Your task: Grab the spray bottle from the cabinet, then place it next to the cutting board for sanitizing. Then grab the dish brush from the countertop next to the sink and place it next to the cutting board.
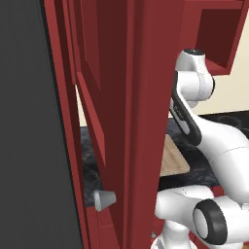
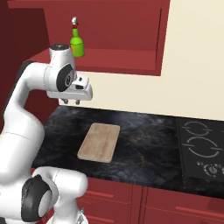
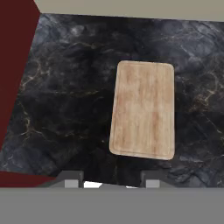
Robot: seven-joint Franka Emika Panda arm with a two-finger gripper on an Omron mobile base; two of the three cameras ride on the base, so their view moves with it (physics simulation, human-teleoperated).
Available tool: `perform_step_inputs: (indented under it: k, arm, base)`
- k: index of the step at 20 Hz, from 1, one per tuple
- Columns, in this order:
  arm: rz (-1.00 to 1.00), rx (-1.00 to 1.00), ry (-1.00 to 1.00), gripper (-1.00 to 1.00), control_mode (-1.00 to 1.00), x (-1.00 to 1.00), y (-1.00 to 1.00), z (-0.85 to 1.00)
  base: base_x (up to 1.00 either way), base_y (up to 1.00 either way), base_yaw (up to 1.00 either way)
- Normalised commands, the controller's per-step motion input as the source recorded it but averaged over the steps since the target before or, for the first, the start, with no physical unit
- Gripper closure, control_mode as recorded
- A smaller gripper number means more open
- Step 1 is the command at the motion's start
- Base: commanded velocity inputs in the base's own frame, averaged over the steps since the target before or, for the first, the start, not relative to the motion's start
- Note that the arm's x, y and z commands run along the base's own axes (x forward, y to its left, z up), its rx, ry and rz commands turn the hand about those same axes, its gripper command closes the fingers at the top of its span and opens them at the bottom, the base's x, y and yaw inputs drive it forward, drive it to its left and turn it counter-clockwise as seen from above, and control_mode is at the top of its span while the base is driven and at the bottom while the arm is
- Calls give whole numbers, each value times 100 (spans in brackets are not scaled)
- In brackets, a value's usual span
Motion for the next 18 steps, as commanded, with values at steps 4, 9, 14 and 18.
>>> perform_step_inputs:
  k: [4,9,14,18]
  arm:
    - [0,0,-6,-100,-100,-32,0,0]
    - [0,-6,-40,-100,-100,-90,0,17]
    - [0,0,-57,-100,-100,-69,0,84]
    - [0,1,-55,-100,-100,-41,0,91]
  base:
    - [0,0,0]
    - [0,0,0]
    - [0,0,0]
    - [0,0,0]
